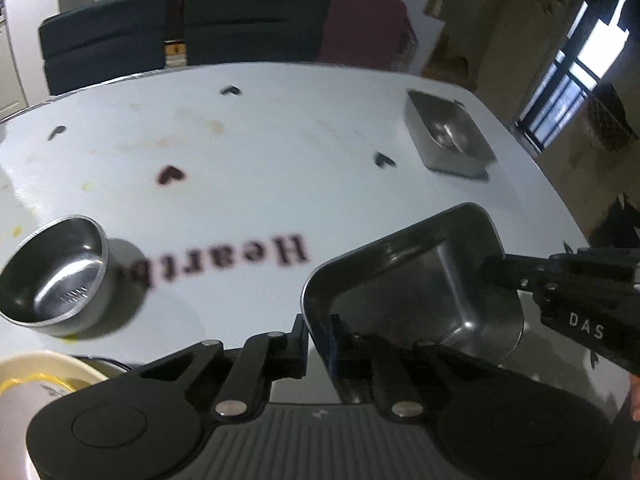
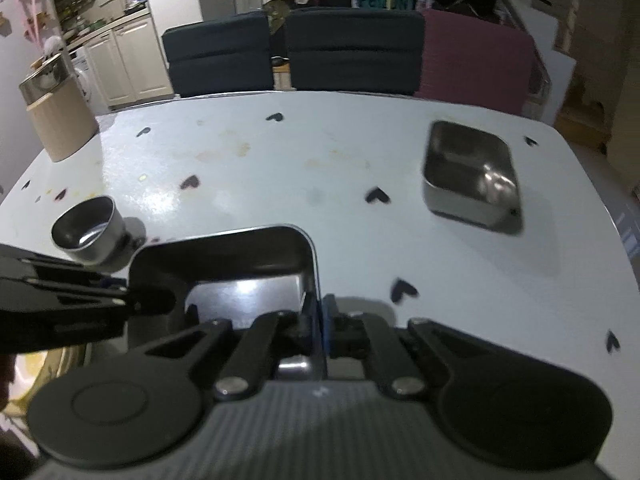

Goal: Organize plates and bowls
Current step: 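Lift the square steel bowl with both grippers and carry it toward the stack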

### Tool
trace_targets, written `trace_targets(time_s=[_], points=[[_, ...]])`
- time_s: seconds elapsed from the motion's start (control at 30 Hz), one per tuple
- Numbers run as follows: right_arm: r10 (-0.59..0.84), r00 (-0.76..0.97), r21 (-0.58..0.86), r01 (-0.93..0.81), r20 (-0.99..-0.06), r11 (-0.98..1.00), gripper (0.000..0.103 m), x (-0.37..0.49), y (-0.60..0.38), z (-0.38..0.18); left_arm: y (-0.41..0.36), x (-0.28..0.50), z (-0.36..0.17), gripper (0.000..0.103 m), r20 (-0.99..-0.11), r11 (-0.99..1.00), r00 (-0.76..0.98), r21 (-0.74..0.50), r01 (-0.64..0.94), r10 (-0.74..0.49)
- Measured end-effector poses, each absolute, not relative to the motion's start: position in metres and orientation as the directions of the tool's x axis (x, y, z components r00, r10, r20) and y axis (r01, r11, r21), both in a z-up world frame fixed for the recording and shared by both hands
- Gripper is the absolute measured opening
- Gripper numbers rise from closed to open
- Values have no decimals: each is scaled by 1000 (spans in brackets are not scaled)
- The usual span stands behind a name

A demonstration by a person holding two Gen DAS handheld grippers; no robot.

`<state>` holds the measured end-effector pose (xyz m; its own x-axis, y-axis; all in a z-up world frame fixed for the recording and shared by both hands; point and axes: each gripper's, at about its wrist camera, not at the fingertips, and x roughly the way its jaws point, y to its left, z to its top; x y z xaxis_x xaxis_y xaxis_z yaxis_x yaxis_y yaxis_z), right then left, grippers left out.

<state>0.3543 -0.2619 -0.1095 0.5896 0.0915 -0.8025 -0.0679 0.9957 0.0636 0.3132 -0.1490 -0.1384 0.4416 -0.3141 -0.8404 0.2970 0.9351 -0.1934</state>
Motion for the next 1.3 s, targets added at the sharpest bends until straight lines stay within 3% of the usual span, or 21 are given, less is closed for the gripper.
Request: trace_targets(time_s=[0.4,1.3], points=[[54,501,64,2,-864,998,4,310,-281,-124,-173,293,-149,10,-862,922,394,-186,341,-320],[86,443,121,52,-892,991,3,326,-291,-148,-165,297,-162,16,-891,915,314,-215,342,-327]])
